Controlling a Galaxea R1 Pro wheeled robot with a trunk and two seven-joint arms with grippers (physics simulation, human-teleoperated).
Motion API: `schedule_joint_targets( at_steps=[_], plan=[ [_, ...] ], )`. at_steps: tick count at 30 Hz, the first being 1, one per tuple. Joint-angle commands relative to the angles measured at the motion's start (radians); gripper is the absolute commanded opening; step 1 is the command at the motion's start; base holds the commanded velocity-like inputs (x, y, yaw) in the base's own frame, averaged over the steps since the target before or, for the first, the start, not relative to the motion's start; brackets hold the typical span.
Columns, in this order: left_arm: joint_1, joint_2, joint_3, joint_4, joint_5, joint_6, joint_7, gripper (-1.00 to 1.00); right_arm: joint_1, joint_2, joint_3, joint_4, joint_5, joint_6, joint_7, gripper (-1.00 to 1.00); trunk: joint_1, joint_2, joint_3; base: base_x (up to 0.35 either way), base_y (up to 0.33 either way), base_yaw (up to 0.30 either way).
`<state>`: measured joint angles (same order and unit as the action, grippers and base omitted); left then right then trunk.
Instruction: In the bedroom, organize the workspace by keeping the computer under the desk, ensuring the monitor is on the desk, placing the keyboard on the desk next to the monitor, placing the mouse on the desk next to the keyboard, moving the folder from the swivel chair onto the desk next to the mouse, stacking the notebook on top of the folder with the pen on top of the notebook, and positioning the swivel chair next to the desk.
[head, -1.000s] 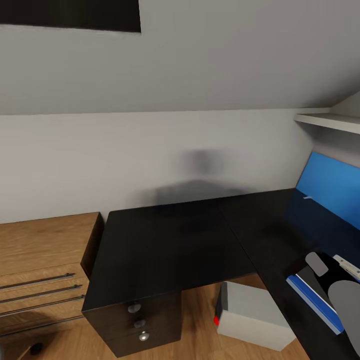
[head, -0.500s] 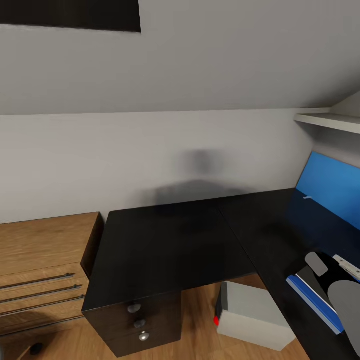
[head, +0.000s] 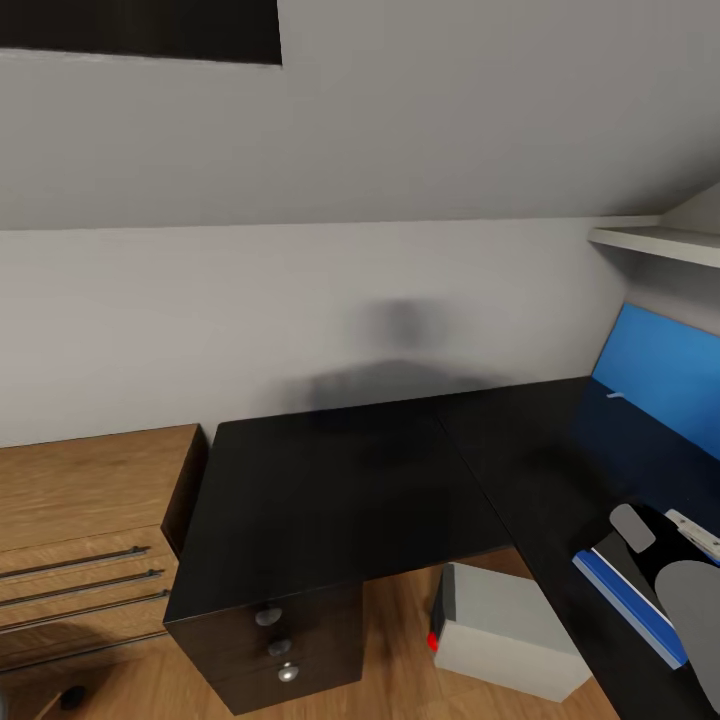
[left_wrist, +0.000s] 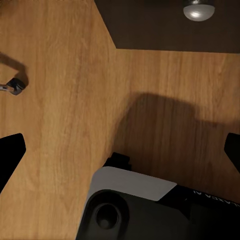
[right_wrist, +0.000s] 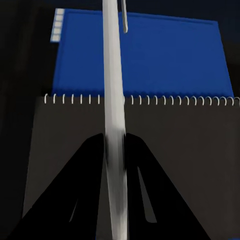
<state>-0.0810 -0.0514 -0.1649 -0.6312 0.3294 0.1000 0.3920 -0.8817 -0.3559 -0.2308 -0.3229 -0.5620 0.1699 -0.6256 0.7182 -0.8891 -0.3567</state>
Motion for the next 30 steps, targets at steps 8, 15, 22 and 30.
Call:
schedule_joint_targets(
  at_steps=[8, 15, 22, 30],
  plan=[
    [0.0, 0.002, -0.005, -0.002, 0.007, 0.005, 0.008, 1.0, 0.0, 0.001, 0.0, -0.004, -0.004, 0.004, -0.003, 1.0, 0.0, -0.001, -0.001, 0.0, 0.0, 0.0],
    [0.0, 0.002, -0.004, -0.002, 0.007, 0.004, 0.008, 1.0, 0.0, 0.003, 0.001, -0.007, -0.003, 0.004, -0.003, 1.0, 0.0, -0.001, -0.001, 0.0, 0.0, 0.0],
    [0.0, 0.002, -0.004, -0.002, 0.007, 0.005, 0.009, 1.0, 0.0, 0.004, 0.001, -0.014, -0.003, -0.002, -0.003, 1.0, 0.0, -0.001, -0.001, 0.0, 0.0, 0.0],
    [0.0, 0.002, -0.005, -0.002, 0.007, 0.006, 0.009, 1.0, 0.003, 0.037, 0.001, -0.177, 0.004, -0.012, -0.013, 1.0, 0.0, -0.001, -0.001, 0.0, 0.0, 0.0]
  ],
)
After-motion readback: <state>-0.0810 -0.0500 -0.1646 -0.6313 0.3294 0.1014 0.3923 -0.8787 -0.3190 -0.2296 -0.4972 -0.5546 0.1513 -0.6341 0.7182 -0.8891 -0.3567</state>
